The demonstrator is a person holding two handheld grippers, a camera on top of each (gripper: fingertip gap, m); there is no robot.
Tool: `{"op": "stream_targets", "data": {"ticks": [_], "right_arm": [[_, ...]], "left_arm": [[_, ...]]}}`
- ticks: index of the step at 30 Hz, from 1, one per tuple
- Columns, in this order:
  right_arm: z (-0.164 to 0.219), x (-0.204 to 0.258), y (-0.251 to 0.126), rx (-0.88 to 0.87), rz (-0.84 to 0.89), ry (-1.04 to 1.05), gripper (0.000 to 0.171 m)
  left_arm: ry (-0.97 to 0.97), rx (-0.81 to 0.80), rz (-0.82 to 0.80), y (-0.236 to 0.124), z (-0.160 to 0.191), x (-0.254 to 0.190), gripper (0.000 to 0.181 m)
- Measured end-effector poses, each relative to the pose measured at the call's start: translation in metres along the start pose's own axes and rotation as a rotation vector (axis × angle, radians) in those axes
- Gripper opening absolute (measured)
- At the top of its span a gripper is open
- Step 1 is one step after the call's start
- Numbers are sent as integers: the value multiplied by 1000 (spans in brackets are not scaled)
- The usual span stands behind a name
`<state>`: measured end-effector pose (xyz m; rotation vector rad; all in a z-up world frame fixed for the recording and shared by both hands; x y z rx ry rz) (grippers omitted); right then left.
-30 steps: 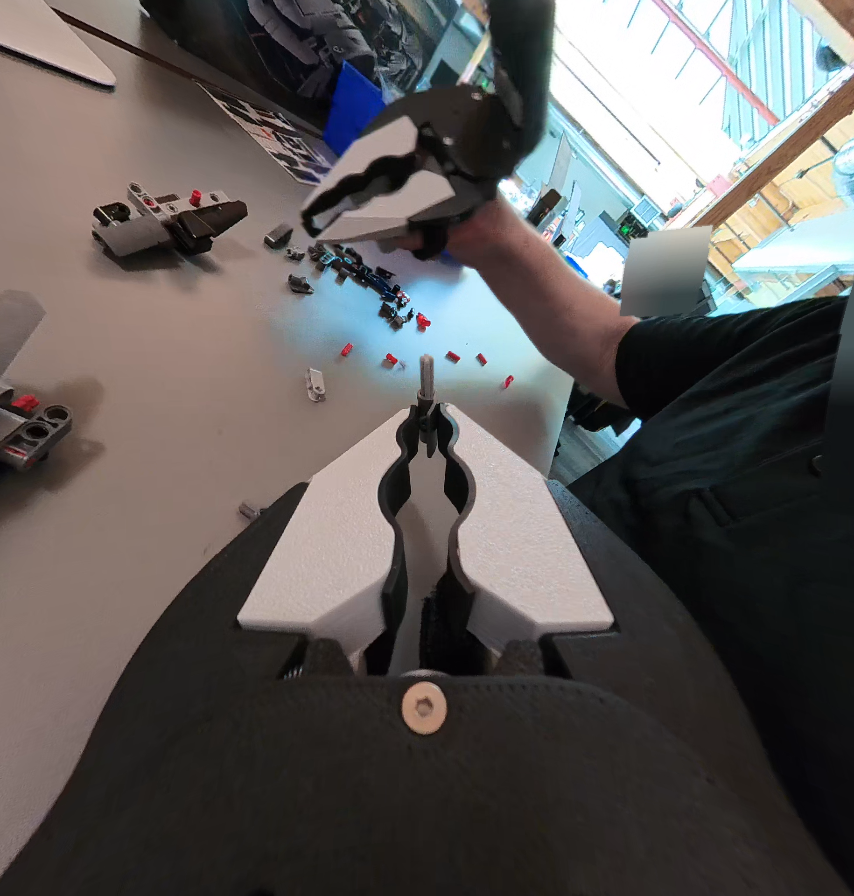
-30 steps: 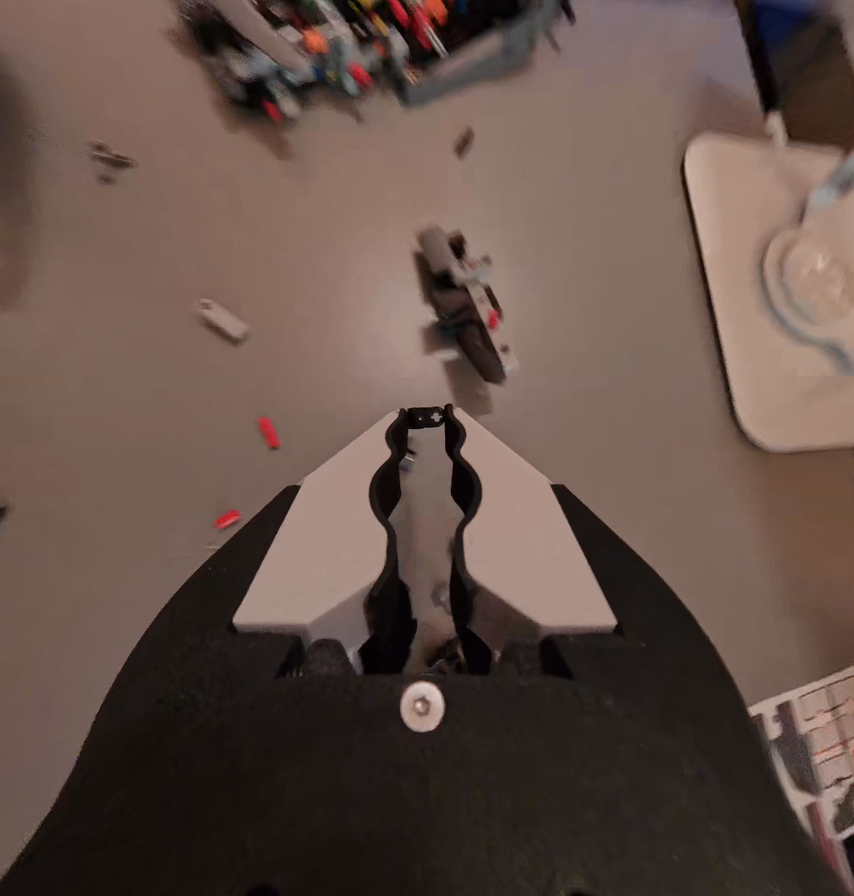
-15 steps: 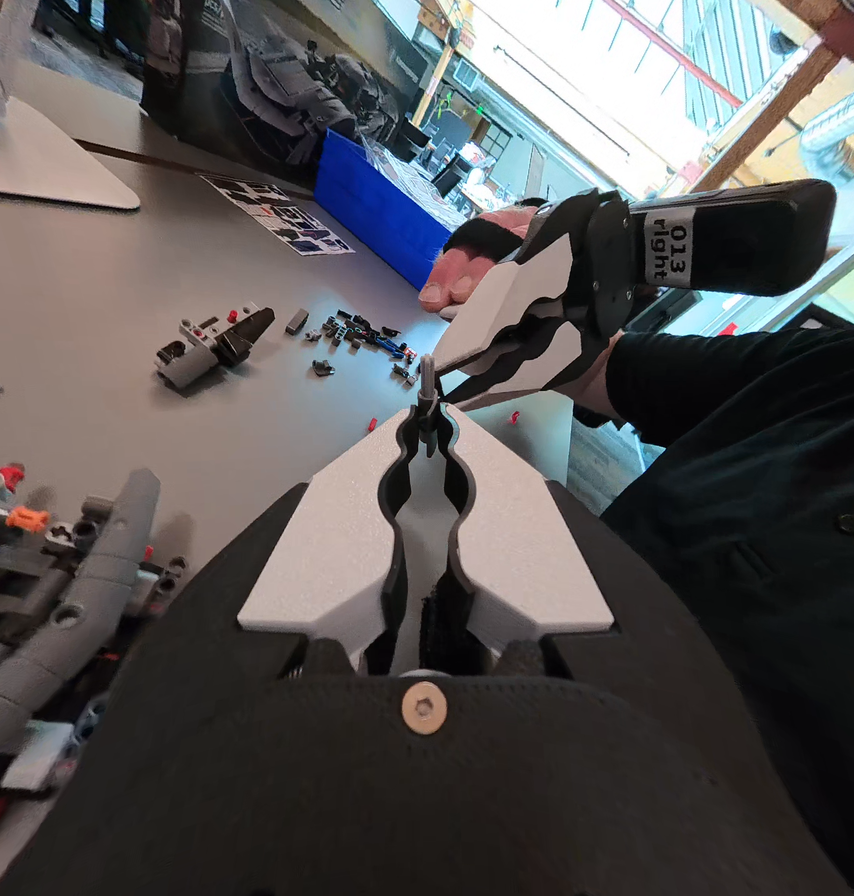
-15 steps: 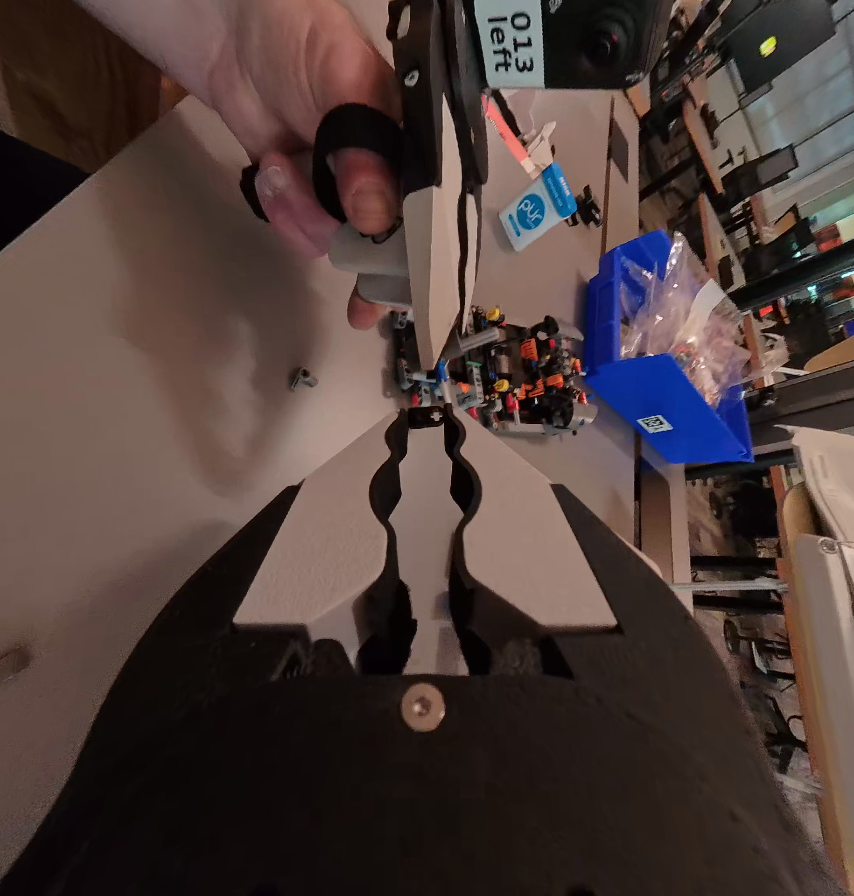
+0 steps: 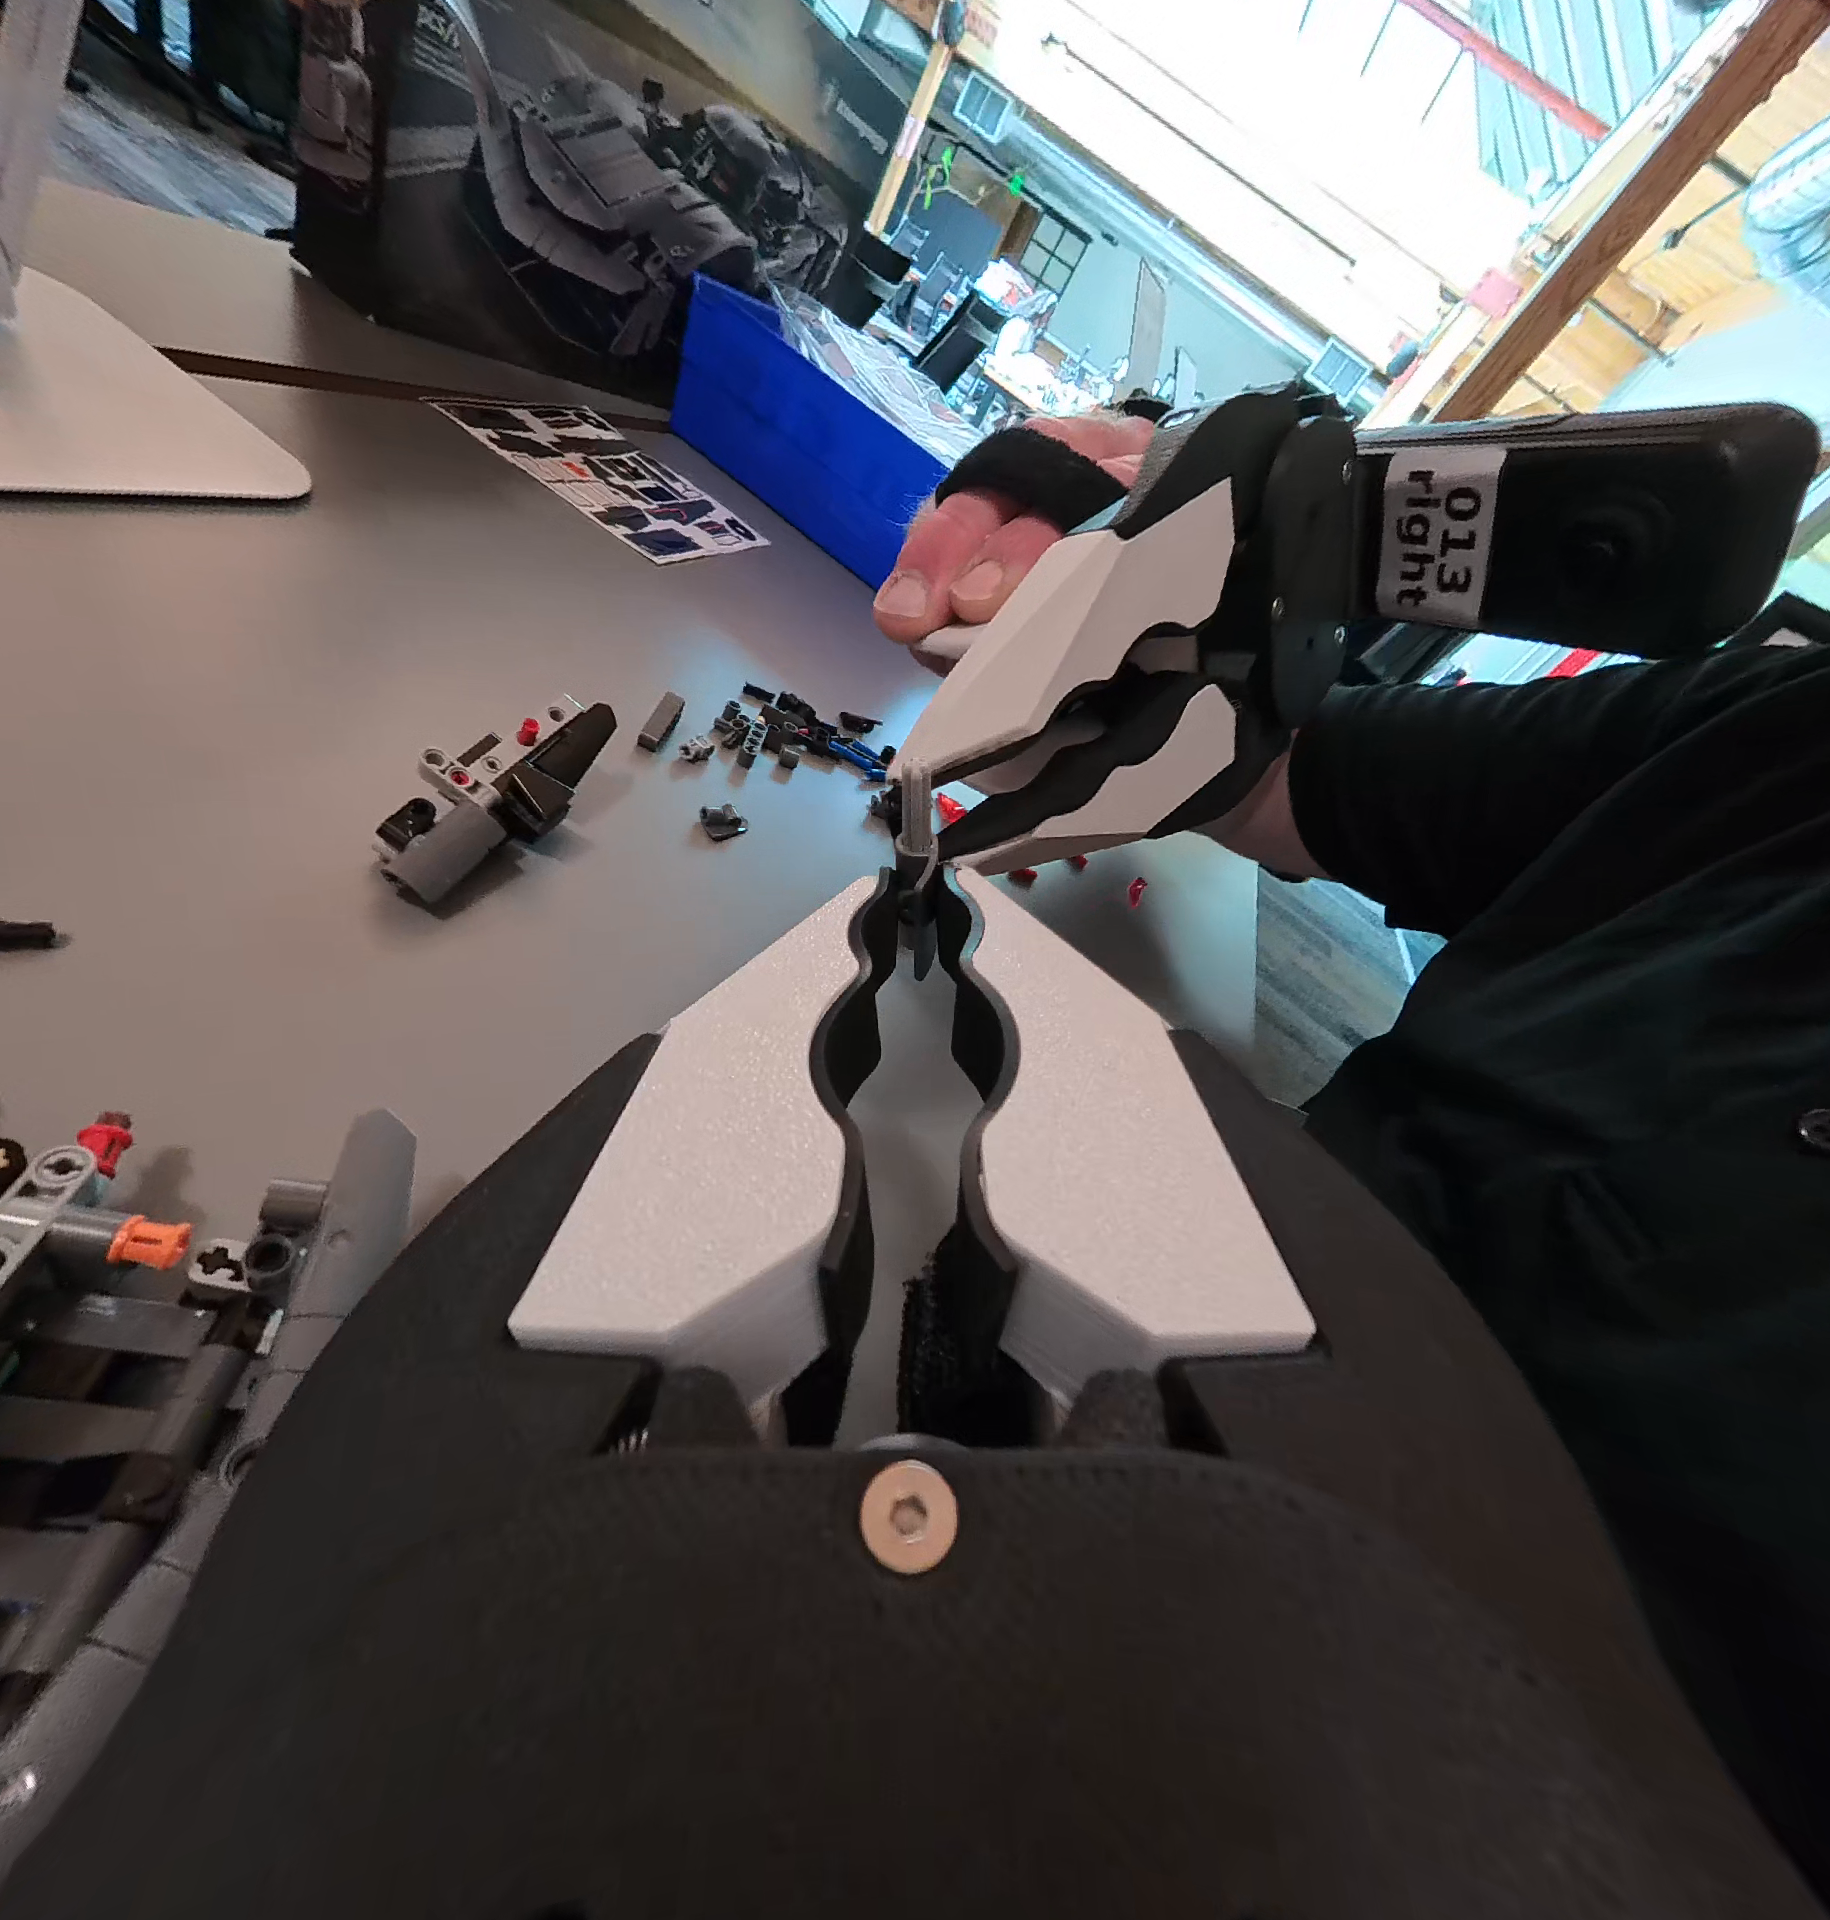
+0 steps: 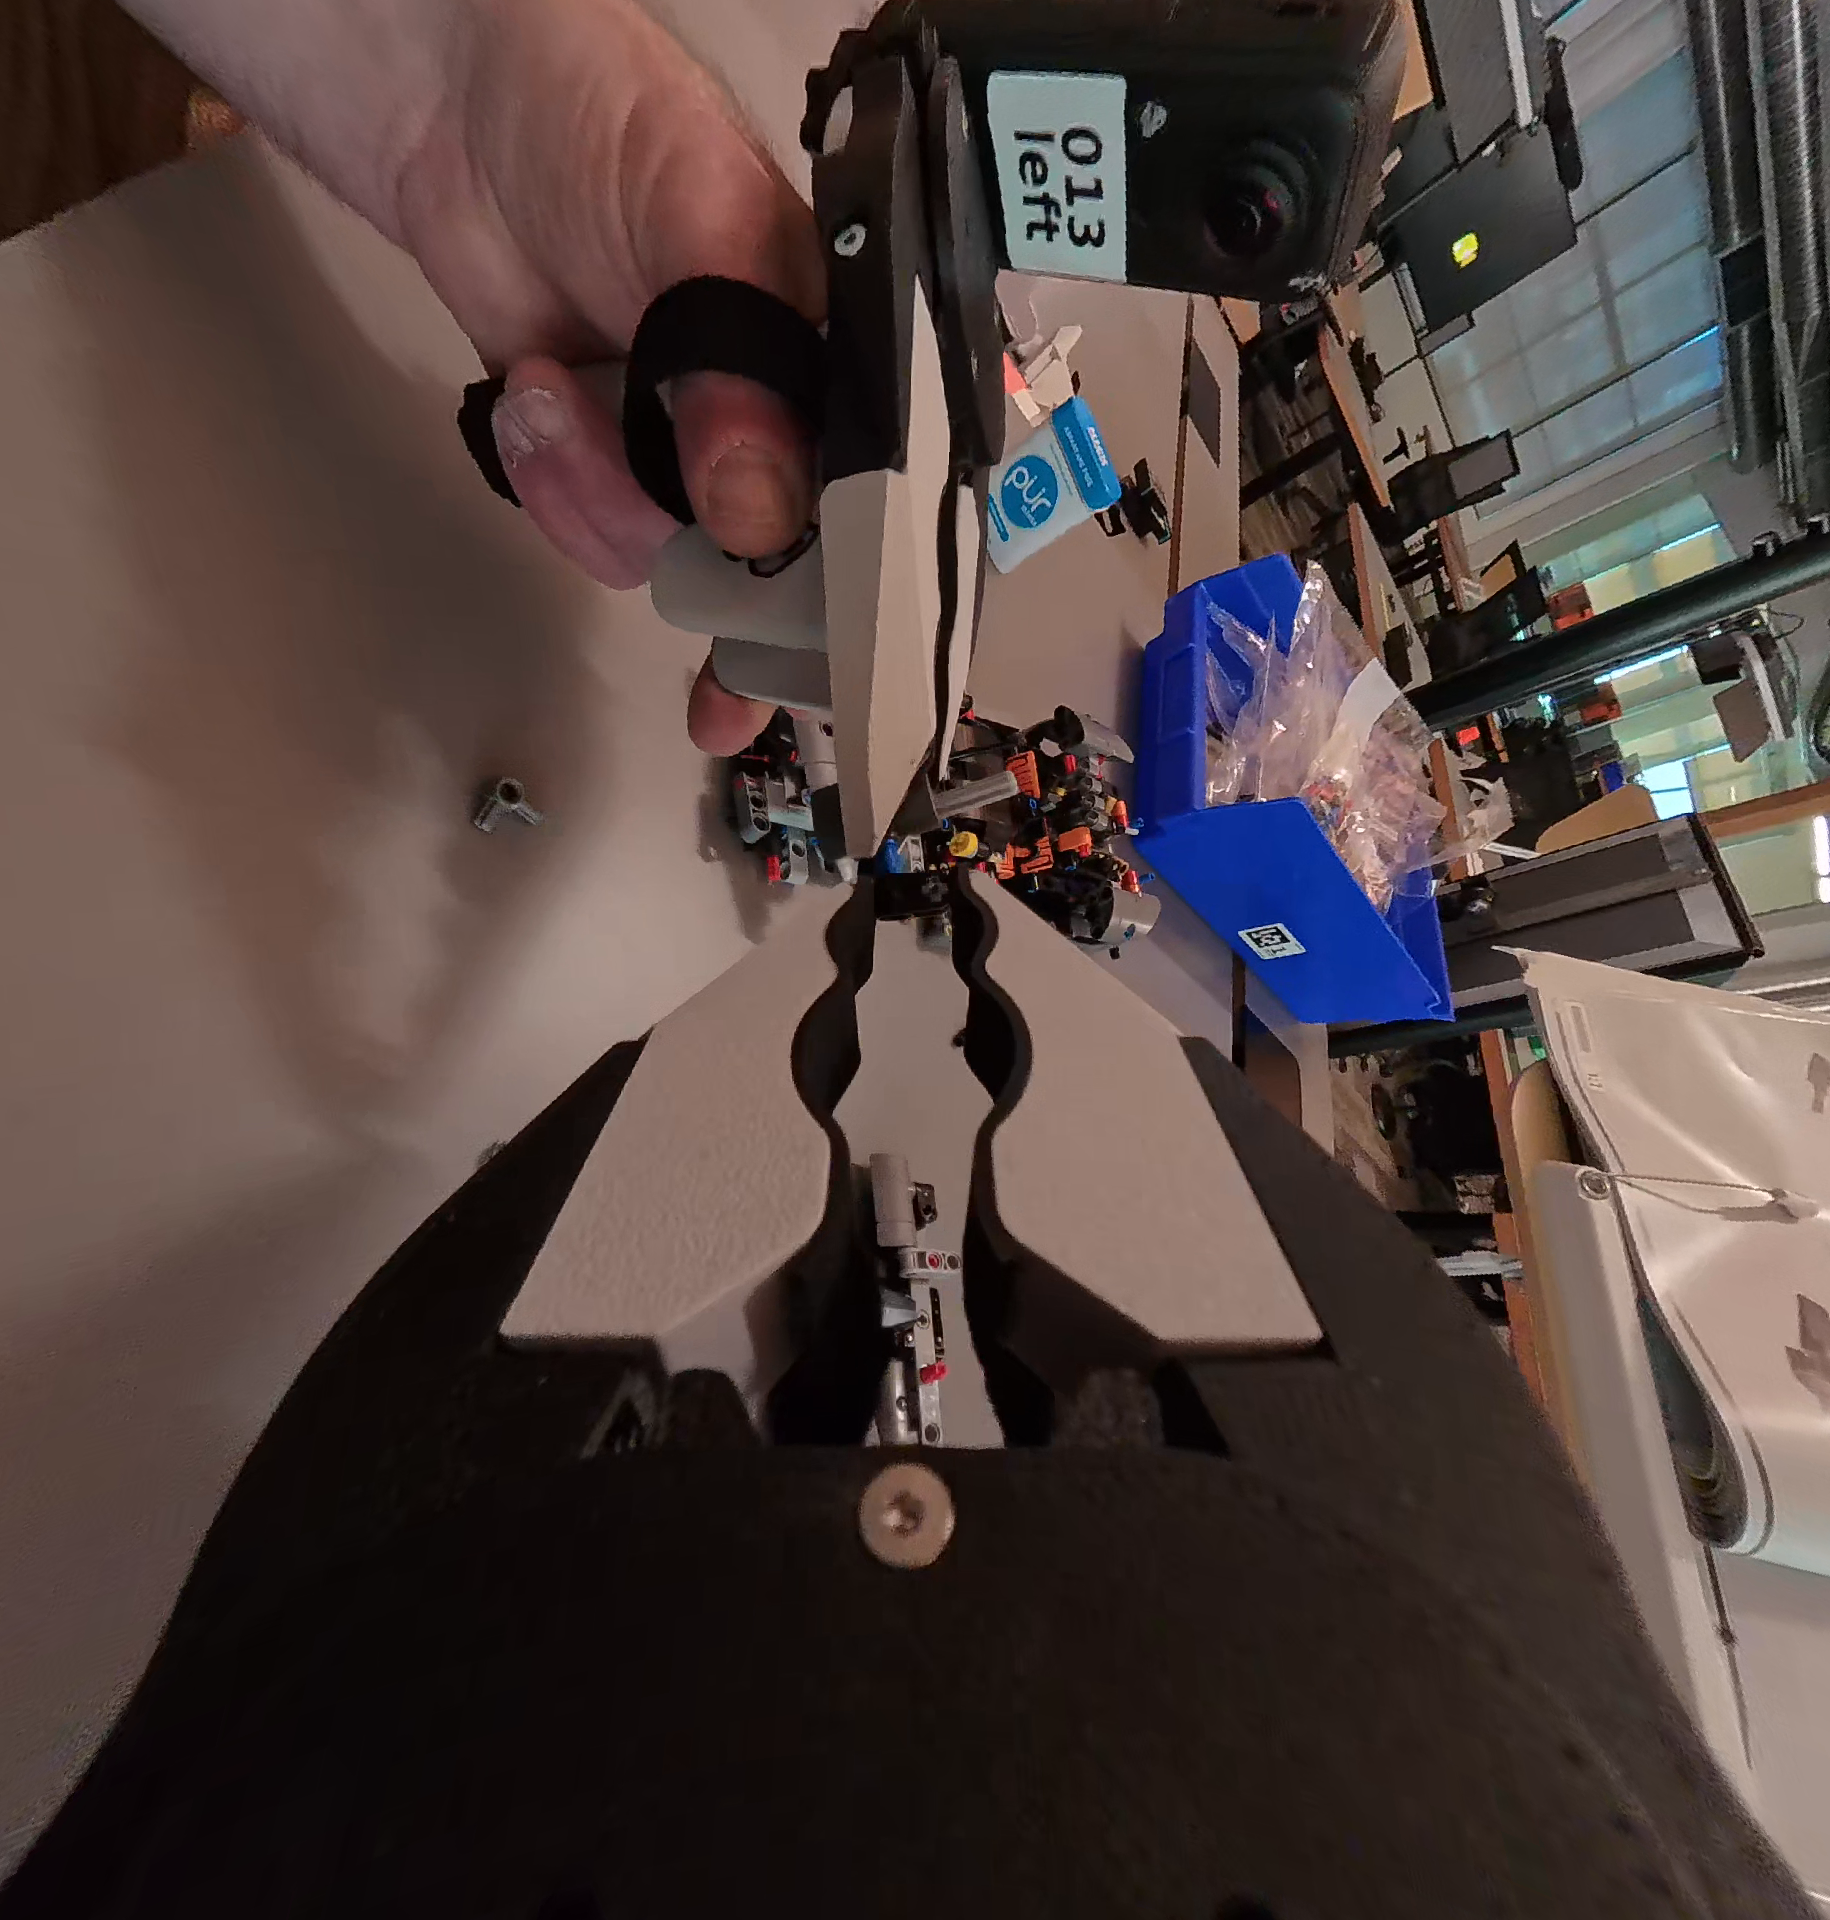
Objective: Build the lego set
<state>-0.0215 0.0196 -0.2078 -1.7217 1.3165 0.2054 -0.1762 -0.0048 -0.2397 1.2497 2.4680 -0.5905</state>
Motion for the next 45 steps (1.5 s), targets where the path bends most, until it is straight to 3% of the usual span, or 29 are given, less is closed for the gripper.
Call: {"op": "stream_targets", "data": {"ticks": [21, 35, 45], "right_arm": [[0, -3, -4, -5, 41, -72, 10], [-10, -16, -32, -268, 61, 26, 11], [-17, -15, -43, -279, 83, -6, 9]], "left_arm": [[70, 28, 0, 4, -12, 0, 5], [89, -167, 200, 0, -29, -15, 5], [153, -168, 200, 1, -37, -29, 5]]}}
Point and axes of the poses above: each gripper's, where its closed fingertips meet, y out along the fingers, z out of its underside, x = y × z across the jaws, the point moved 9 cm from there along -y, back along the fingers, and after that the axes turned 12 degrees about -z, right-handed, at the moved point
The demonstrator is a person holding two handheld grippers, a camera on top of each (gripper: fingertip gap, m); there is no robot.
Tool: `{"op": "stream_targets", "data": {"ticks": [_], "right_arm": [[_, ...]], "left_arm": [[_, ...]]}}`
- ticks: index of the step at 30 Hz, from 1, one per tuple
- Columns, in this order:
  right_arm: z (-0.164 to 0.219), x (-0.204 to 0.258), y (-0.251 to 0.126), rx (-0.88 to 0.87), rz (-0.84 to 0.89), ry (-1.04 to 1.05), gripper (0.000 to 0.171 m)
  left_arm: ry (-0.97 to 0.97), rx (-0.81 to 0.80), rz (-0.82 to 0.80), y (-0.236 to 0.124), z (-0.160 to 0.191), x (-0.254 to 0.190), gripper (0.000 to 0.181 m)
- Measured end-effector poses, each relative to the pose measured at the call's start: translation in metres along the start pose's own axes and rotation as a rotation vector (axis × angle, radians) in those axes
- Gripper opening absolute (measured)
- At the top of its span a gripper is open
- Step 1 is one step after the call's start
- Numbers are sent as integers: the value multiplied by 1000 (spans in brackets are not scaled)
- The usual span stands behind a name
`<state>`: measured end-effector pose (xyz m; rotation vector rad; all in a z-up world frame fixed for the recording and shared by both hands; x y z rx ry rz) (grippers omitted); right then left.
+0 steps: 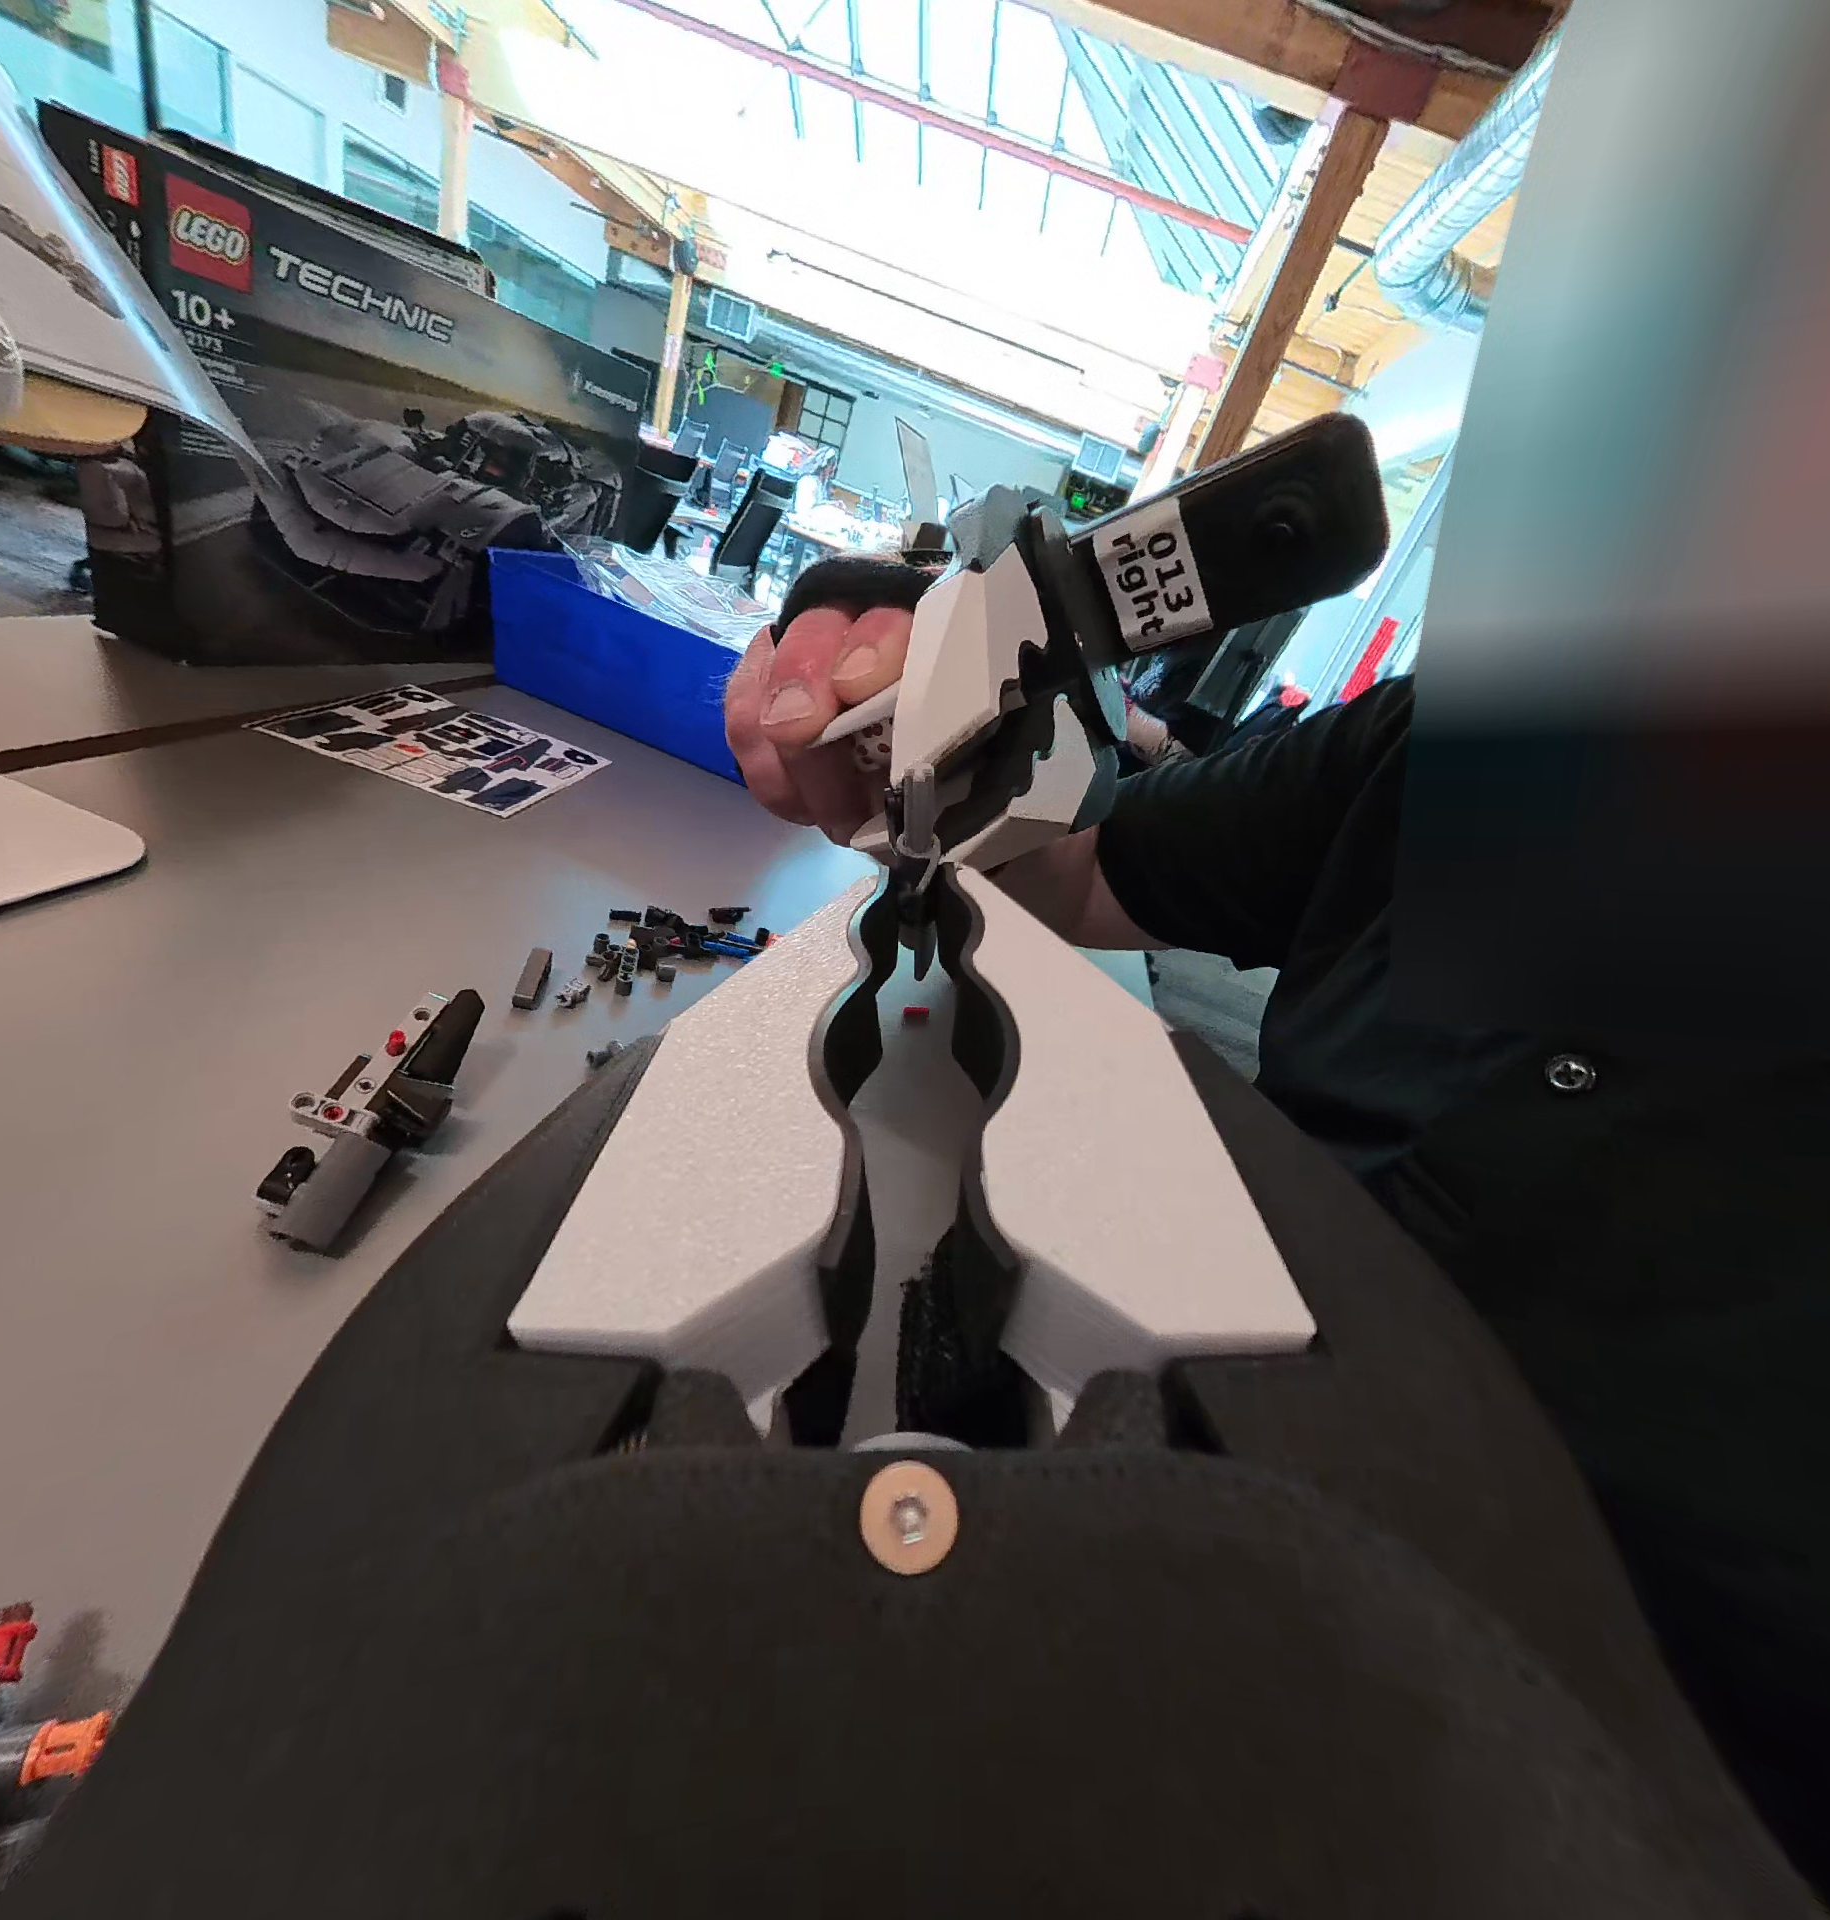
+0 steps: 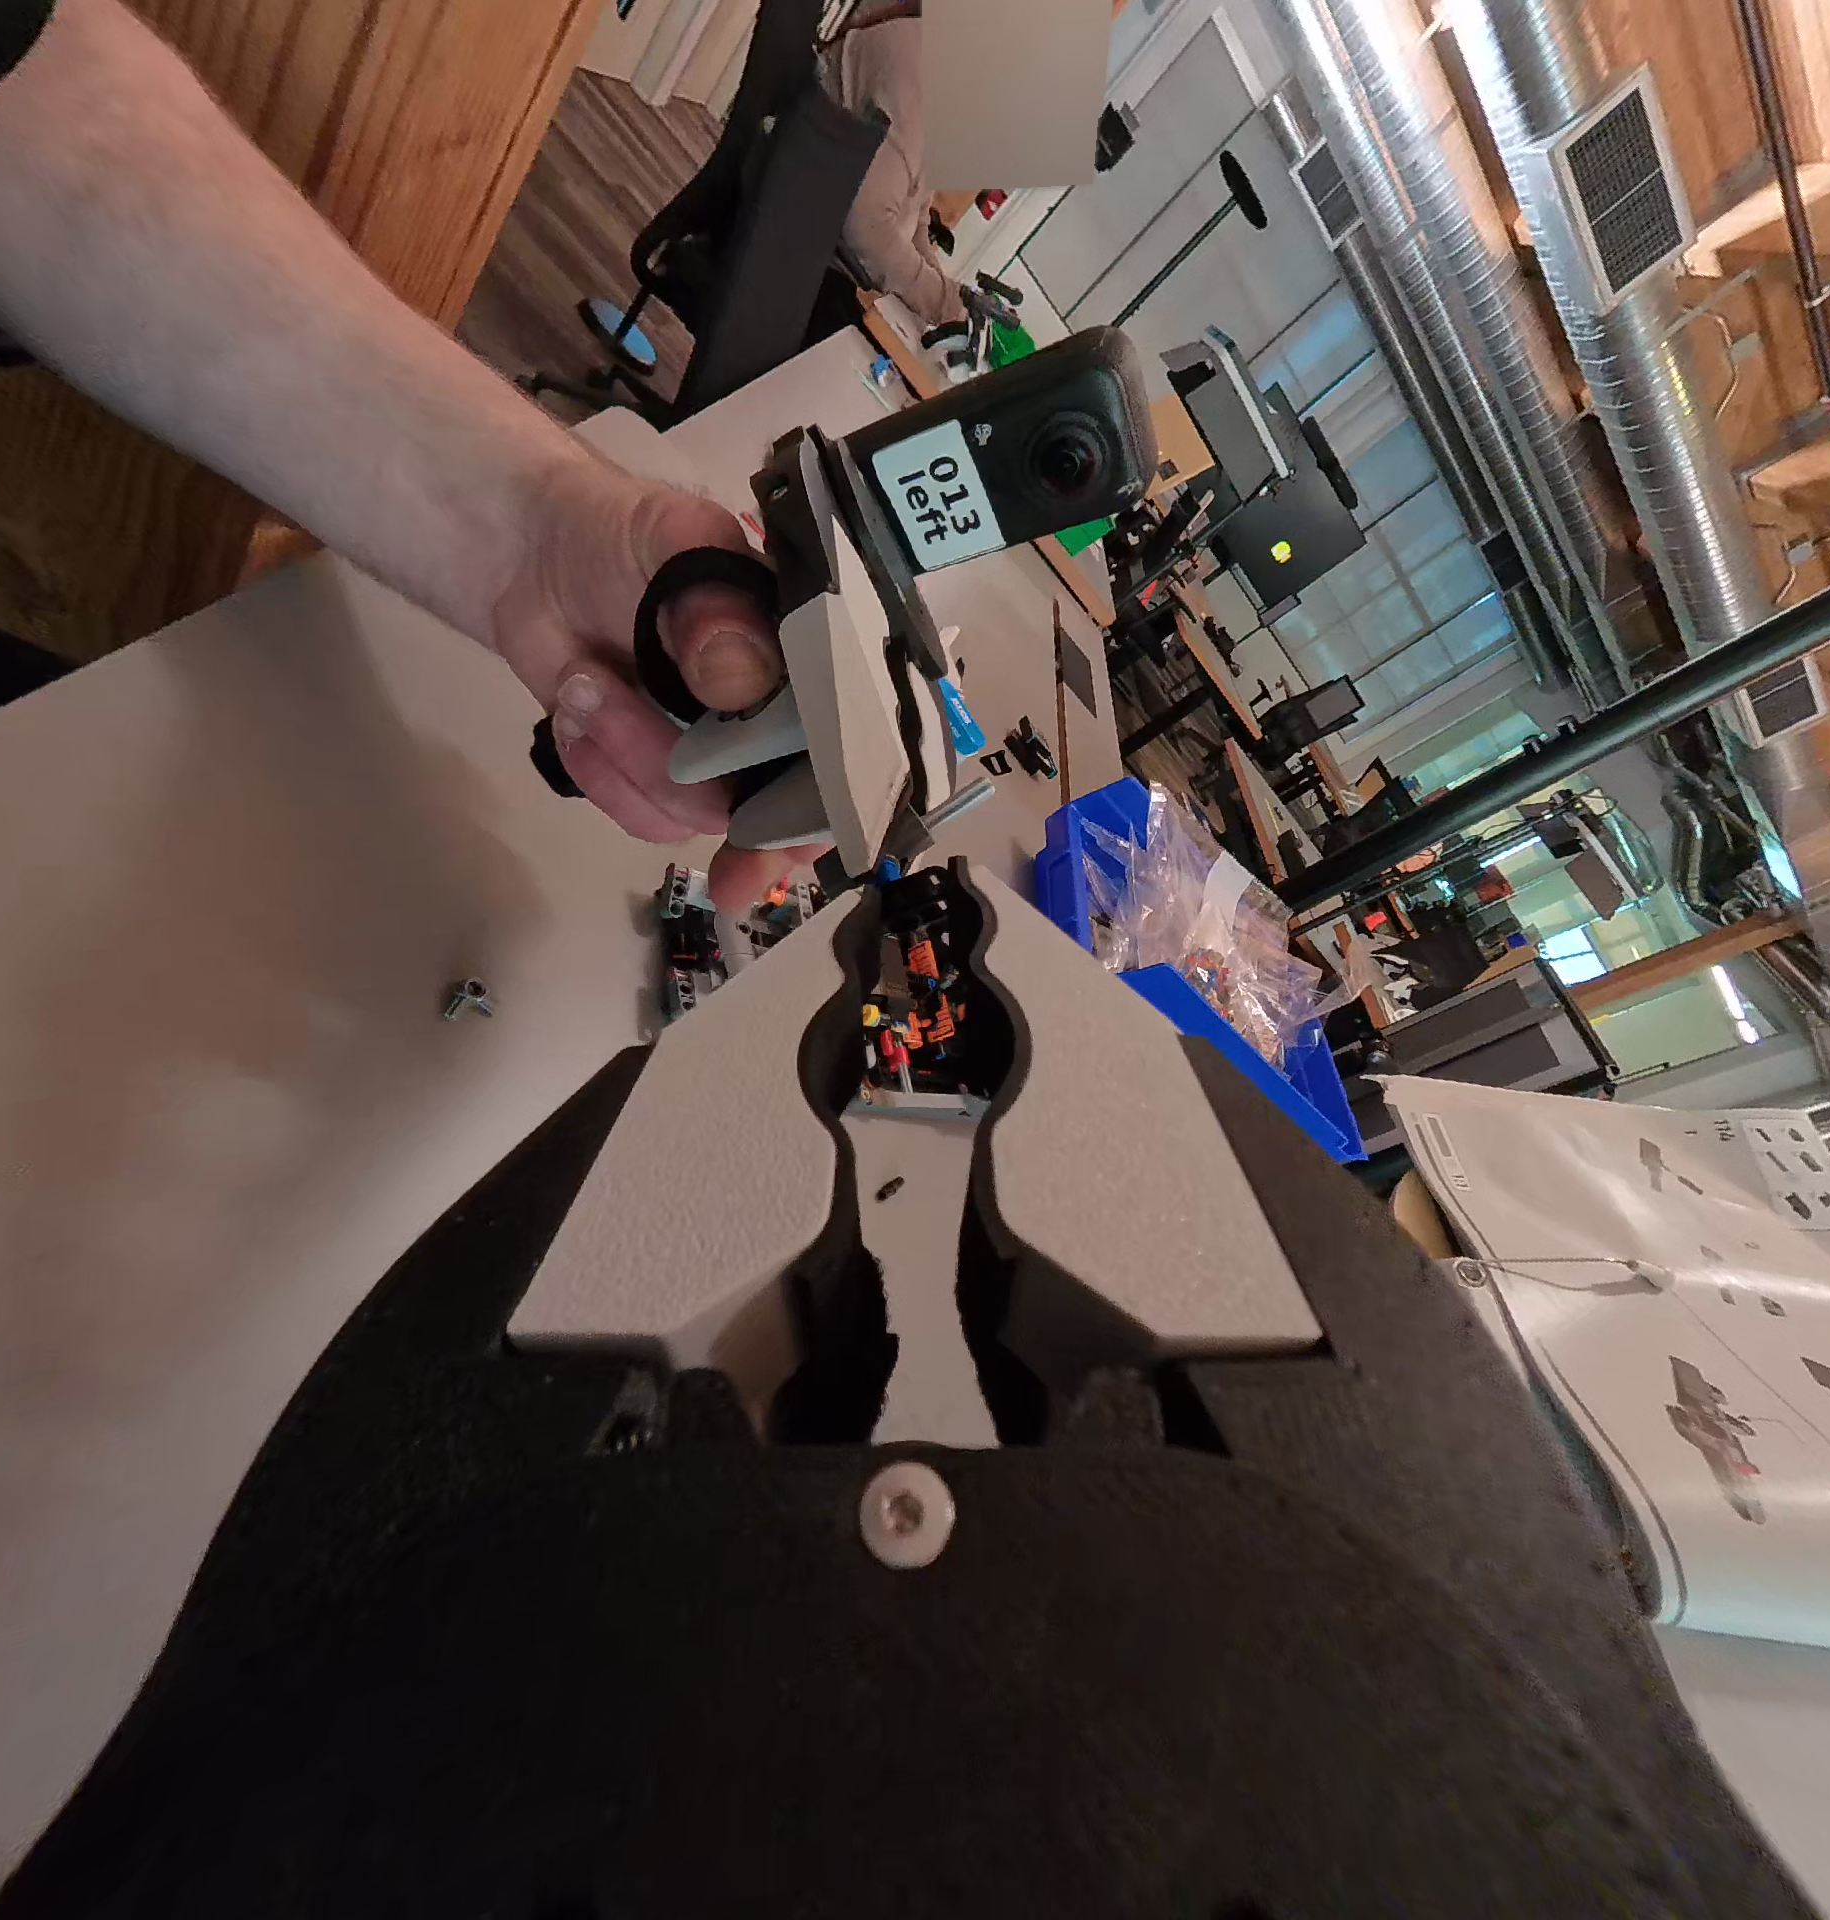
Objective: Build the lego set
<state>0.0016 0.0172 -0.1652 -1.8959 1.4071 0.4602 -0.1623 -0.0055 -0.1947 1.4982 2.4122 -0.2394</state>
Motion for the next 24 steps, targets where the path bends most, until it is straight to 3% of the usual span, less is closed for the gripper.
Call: {"op": "stream_targets", "data": {"ticks": [24], "right_arm": [[-7, -5, -10, -78, -56, 15, 8]], "left_arm": [[107, 30, 65, 4, -12, -4, 5]]}}
Point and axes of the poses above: each gripper's, where its closed fingertips meet, y out along the fingers, z out of its underside, x = y × z across the jaws, the point moved 9 cm from there along -y, back along the fingers, and after that the axes turned 12 degrees about -z, right-handed, at the moved point
